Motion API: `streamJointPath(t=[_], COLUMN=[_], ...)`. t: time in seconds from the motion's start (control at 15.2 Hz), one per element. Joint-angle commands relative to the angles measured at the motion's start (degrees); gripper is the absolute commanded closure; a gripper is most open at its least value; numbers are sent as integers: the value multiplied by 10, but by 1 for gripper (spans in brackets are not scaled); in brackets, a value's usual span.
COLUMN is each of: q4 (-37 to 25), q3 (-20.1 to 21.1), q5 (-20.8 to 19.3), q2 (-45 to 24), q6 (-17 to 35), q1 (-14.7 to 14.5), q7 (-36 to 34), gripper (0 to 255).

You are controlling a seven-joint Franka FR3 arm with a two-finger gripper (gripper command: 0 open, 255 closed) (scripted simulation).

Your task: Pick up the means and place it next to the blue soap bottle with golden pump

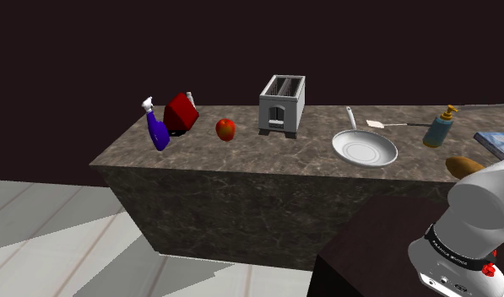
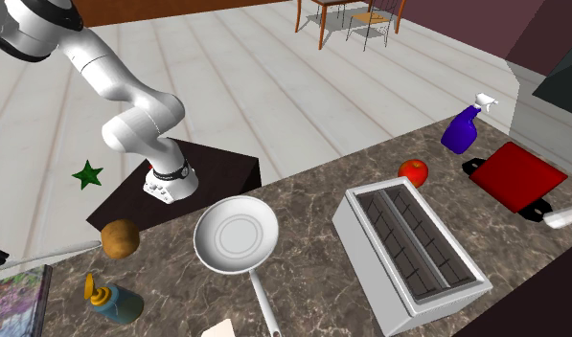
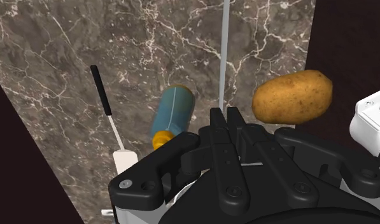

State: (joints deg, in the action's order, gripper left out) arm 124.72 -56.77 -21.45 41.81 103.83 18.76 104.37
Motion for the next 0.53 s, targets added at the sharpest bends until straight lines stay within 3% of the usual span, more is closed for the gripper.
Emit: streamJointPath(t=[0.0, 0.26, 0.46], q4=[-12, -39, -97], q3=[7, 17, -46], q5=[4, 12, 36], q2=[-1, -4, -64], q6=[-13, -38, -21], q1=[-1, -4, -73], q7=[-1, -2, 14], gripper=[255, 255, 255])
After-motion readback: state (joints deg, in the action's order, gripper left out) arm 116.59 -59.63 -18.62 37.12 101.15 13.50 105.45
